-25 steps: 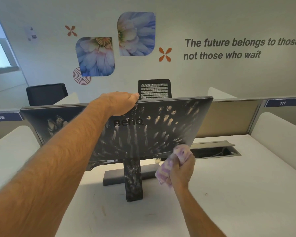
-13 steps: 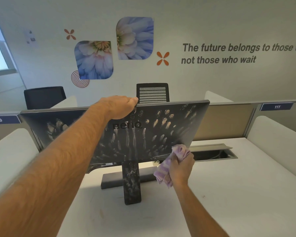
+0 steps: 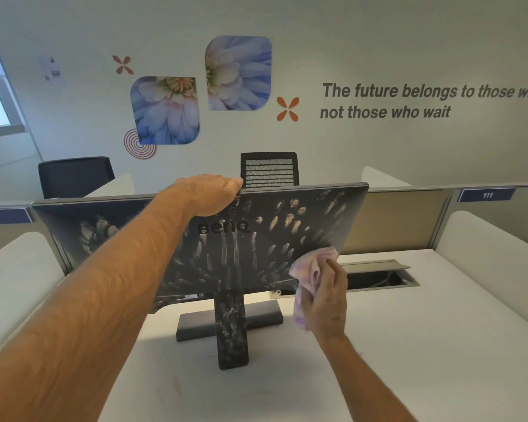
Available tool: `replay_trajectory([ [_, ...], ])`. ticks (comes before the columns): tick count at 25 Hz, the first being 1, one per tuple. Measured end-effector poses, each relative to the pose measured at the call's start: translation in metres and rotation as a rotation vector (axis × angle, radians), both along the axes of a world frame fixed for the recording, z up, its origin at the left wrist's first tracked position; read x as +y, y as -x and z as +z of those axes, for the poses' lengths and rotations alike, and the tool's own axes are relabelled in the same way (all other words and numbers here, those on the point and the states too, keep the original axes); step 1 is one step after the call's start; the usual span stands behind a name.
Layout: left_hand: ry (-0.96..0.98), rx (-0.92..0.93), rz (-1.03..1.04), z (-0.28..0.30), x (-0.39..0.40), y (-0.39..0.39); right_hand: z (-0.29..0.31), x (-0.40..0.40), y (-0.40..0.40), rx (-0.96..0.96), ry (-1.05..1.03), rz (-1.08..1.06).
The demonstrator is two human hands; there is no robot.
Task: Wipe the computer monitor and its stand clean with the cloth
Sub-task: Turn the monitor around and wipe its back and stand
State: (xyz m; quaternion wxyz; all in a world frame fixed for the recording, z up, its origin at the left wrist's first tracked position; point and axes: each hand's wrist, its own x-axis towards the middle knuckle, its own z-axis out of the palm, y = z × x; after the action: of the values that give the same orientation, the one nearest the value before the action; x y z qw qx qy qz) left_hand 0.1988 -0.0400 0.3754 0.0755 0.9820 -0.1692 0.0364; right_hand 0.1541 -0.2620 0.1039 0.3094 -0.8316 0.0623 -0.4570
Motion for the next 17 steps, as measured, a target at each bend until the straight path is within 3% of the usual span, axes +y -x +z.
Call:
replay_trajectory([
  [2, -0.002, -0.001, 0.001, -0.001, 0.000, 0.000, -0.005, -0.015, -0.003, -0.004, 0.235, 0.000],
  [6, 0.026, 0.015, 0.003, -0.002, 0.000, -0.001, 0.014, -0.027, -0.011, -0.060, -0.127, -0.078],
  [10, 0.012, 0.007, -0.001, -0.001, 0.000, 0.000, 0.001, -0.046, -0.005, -0.051, 0.451, 0.037],
  [12, 0.010, 0.008, 0.002, -0.002, -0.001, 0.000, 0.011, -0.063, -0.007, -0.061, 0.456, 0.002],
  [14, 0.011, 0.008, 0.003, -0.002, -0.001, -0.001, 0.034, -0.072, -0.014, -0.126, 0.217, -0.069],
  [15, 0.010, 0.009, 0.006, -0.002, -0.001, -0.001, 0.046, -0.075, -0.016, -0.159, 0.199, -0.078],
  [17, 0.003, 0.008, 0.009, -0.001, -0.001, 0.001, 0.053, -0.081, -0.014, -0.181, 0.452, -0.058],
])
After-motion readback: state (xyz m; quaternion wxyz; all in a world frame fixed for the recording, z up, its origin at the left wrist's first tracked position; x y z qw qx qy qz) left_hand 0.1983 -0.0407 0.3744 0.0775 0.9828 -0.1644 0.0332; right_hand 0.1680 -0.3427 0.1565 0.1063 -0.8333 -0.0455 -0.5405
